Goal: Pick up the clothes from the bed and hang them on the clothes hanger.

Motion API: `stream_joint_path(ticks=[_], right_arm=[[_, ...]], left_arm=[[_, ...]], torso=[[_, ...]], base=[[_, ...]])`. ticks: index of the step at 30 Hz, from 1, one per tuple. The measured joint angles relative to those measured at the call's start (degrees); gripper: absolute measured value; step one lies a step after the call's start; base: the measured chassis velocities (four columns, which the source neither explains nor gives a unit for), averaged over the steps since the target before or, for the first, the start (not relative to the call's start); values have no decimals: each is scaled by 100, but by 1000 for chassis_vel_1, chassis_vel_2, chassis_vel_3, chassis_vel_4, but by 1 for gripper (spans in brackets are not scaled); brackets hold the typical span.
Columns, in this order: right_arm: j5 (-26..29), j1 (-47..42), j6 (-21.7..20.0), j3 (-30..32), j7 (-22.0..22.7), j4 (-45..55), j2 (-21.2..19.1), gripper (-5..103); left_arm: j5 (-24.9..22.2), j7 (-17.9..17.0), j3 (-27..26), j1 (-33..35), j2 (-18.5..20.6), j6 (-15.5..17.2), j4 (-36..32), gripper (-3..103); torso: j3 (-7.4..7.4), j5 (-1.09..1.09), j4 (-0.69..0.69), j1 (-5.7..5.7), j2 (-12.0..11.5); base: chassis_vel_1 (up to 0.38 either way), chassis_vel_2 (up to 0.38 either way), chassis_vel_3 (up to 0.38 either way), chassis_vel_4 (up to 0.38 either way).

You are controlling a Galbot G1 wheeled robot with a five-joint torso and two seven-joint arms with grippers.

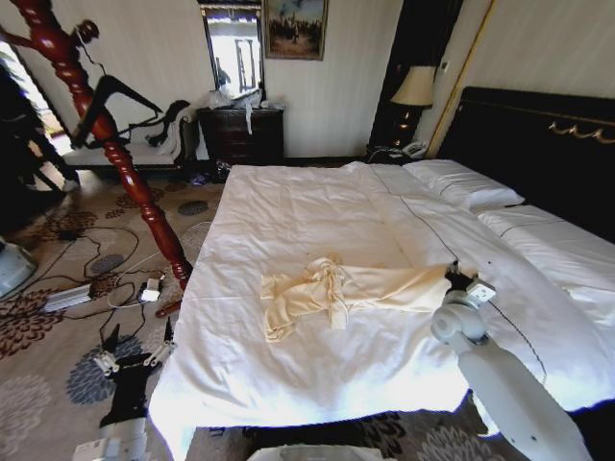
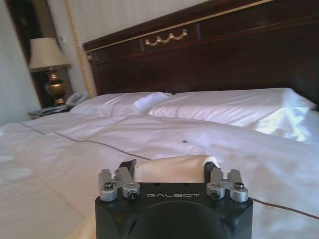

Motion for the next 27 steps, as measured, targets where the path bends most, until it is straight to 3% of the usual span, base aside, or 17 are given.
stream_joint_path(ticks=[2, 5, 6, 7, 8, 9, 11, 18, 22, 24, 27], right_arm=[[-2, -244, -38, 145, -11, 204, -18, 71], [156, -981, -250, 424, -441, 842, -196, 82], [532, -1256, -443, 504, -479, 1258, -251, 88], [1510, -1451, -838, 545, -155, 1832, -269, 92], [1510, -1451, -838, 545, -155, 1832, -269, 92], [1857, -1488, -988, 546, 16, 2006, -259, 97], [2976, -1592, -1365, 492, 653, 2540, -145, 100], [3095, -1948, -1389, 813, 811, 2854, -107, 100], [2884, -2902, -1557, 1691, 1013, 3267, -207, 100], [2837, -3111, -1590, 1801, 1088, 3341, -208, 100], [2020, -3763, -1668, 2014, 1073, 3280, -126, 100]], left_arm=[[-11, 19, 24, -25, 0, 14, 44, 100], [13, 34, 61, -79, 0, 33, 141, 100], [37, 38, 82, -102, 3, 46, 173, 100], [64, 43, 120, -140, 13, 74, 207, 100], [64, 43, 120, -140, 13, 74, 207, 100], [75, 44, 137, -156, 22, 94, 227, 100], [102, 41, 232, -241, 93, 177, 324, 100], [3, 44, 511, -509, 357, 366, 711, 100], [-385, 39, 1014, -938, 608, 574, 1146, 100], [-453, 39, 1165, -1068, 658, 622, 1243, 100], [-600, 21, 1634, -1525, 765, 742, 1575, 100]], torso=[[0, 0, -2, 0, 0], [-1, 0, -6, 0, 0], [-1, 0, -10, 0, 0], [-1, -1, -6, -1, 1], [-1, -1, -6, -1, 1], [-1, -1, -4, -2, 1], [-1, -1, 0, -1, 1], [-1, 1, -1, -1, 0], [-1, 0, -5, -1, 0], [-1, 0, -6, -1, 0], [-1, 0, -5, -1, 1]], base=[[0, 0, 0, 0], [0, 0, 0, 0], [0, 0, 0, 0], [0, 0, 0, 0], [0, 0, 0, 0], [0, 0, 0, 0], [0, 0, 0, 0], [0, 0, 0, 0], [0, 0, 0, 0], [0, 0, 0, 0], [0, 0, 0, 0]])
